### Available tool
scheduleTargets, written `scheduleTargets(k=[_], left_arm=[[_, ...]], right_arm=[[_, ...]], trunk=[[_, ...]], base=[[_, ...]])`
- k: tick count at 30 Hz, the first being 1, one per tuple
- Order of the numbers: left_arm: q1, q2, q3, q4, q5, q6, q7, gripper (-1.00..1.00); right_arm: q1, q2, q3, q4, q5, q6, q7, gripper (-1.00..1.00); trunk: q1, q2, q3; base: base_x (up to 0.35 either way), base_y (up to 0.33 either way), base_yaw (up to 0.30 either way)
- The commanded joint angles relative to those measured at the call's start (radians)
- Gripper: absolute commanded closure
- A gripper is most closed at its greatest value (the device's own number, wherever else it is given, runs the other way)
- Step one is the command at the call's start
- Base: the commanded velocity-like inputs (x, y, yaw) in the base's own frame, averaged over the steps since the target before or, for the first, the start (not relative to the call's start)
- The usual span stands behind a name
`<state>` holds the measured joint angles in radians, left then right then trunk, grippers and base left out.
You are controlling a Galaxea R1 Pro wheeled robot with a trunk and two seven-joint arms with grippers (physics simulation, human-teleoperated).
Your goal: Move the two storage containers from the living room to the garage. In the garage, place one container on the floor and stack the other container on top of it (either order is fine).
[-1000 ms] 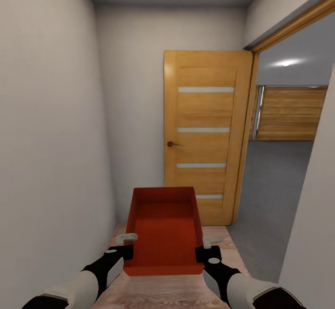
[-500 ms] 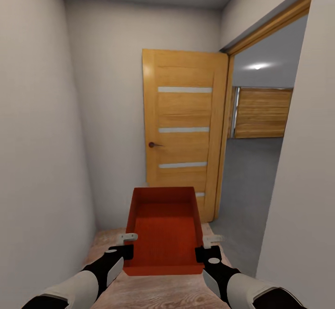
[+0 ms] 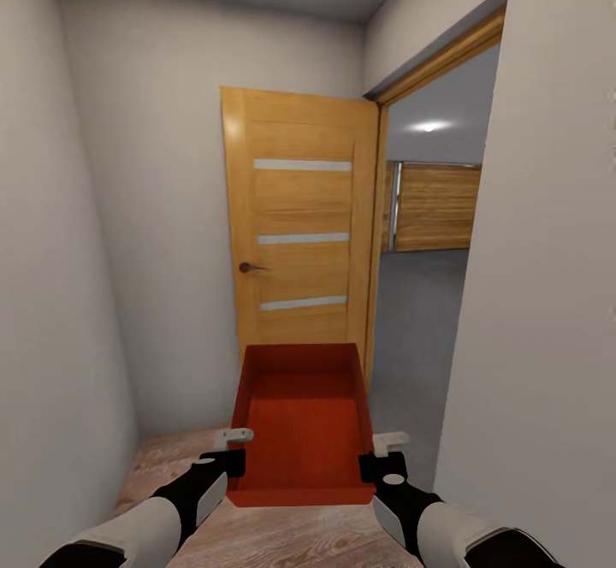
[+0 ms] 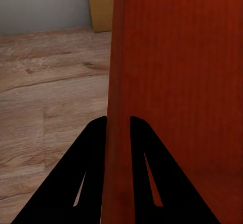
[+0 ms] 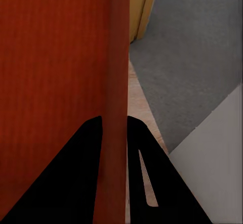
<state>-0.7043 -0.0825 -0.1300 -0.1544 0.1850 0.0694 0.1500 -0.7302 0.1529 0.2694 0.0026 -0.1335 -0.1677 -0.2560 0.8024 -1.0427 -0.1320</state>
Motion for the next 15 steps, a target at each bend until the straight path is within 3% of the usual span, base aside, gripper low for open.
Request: scheduleTargets(k=[1, 15], left_arm=[[-0.001, 0.089, 0.046, -0.007, 0.002, -0.011, 0.010, 1.00], [-0.001, 0.087, 0.047, -0.007, 0.002, -0.010, 0.017, 1.00]], right_arm=[[0.000, 0.001, -0.038, 0.002, -0.005, 0.000, 0.002, 1.00], [0.000, 0.001, -0.039, 0.002, -0.006, 0.000, 0.004, 1.00]], trunk=[[0.000, -0.001, -0.002], [0.000, -0.001, -0.002]], base=[[0.000, 0.000, -0.059], [0.000, 0.000, -0.007]])
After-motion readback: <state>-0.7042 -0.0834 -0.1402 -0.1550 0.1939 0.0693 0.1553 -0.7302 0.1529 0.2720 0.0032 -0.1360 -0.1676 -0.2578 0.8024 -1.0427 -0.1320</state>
